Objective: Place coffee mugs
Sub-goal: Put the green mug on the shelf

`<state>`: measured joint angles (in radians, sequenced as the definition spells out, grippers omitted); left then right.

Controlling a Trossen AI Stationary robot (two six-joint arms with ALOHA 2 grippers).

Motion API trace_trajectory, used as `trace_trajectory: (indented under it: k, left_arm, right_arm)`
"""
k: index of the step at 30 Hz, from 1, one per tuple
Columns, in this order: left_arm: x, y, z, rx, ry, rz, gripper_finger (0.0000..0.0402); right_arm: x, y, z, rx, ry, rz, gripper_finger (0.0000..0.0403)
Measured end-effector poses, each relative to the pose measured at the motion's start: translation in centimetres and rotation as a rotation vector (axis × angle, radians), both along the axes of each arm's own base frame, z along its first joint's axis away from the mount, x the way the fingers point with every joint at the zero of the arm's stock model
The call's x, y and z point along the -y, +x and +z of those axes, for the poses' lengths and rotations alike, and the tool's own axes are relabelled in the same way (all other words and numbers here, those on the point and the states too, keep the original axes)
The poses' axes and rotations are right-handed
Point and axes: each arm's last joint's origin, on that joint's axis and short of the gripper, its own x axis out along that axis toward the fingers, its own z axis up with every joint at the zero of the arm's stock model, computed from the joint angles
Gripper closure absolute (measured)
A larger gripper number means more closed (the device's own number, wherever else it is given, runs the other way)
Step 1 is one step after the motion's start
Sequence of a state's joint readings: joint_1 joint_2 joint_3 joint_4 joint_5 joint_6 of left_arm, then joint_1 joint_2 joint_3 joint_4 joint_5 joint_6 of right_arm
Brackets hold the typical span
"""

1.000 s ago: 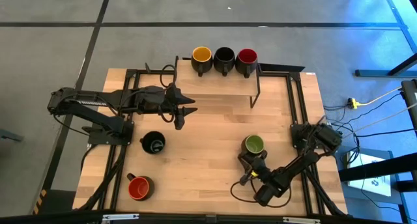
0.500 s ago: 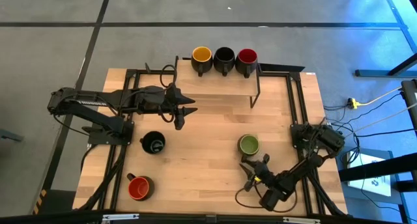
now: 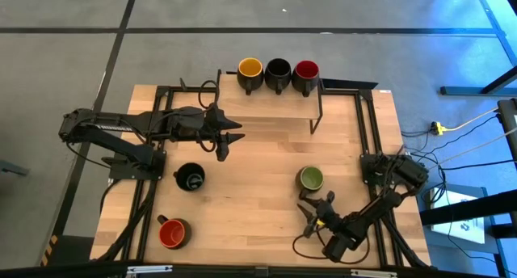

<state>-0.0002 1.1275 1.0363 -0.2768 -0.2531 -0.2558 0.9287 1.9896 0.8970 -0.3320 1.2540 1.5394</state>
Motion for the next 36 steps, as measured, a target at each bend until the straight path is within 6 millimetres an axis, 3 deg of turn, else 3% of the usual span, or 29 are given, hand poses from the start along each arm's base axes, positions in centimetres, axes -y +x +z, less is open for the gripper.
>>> trace_trajectory:
  k: [17, 29, 36]
  left_arm:
    - [0.0, 0.0, 0.0, 0.002, -0.005, 0.001, 0.0240]
    - [0.0, 0.0, 0.0, 0.002, -0.004, 0.001, 0.0240]
    - [0.0, 0.0, 0.0, 0.002, -0.003, 0.001, 0.0240]
  right_arm:
    - [0.4, -0.4, 2.0, -0.041, 0.011, 0.006, 0.0287]
    - [1.3, 0.2, 1.9, -0.060, 0.019, -0.024, 0.0193]
    - [2.5, 1.4, 1.5, -0.065, -0.022, -0.048, 0.0197]
